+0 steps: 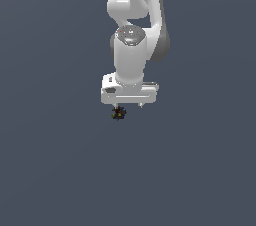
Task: Pick up the object and move it to a goal position.
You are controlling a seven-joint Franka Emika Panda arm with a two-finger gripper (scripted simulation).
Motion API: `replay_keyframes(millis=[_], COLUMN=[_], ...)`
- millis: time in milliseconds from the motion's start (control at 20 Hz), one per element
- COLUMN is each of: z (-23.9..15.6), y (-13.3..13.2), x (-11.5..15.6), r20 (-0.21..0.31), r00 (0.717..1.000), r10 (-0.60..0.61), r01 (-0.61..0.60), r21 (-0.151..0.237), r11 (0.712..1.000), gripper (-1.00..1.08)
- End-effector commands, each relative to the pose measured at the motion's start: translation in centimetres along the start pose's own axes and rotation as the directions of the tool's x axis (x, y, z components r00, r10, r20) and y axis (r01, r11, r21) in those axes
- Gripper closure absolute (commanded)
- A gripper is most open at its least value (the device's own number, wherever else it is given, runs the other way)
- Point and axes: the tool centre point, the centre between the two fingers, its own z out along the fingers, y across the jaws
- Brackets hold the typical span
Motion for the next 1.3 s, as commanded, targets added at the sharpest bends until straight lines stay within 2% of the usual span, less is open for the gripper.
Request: replay_keyframes(millis=[0, 450, 850, 1250], z=[0.0, 0.1, 0.2, 0.9], y=[0.0, 3.3, 3.3, 3.6], x=[0.0, -1.1, -1.1, -1.4], r20=[0.000, 0.026, 0.027, 0.031], r00=[1.000, 0.998, 0.998, 0.999], r10=[0.000, 0.063, 0.050, -0.037], r01=[0.000, -0.062, -0.050, 0.038], r21=[0.000, -0.011, -0.011, -0.012], r11=[1.000, 0.998, 0.999, 0.999], gripper=[-0.92, -0.92, -0.92, -0.92])
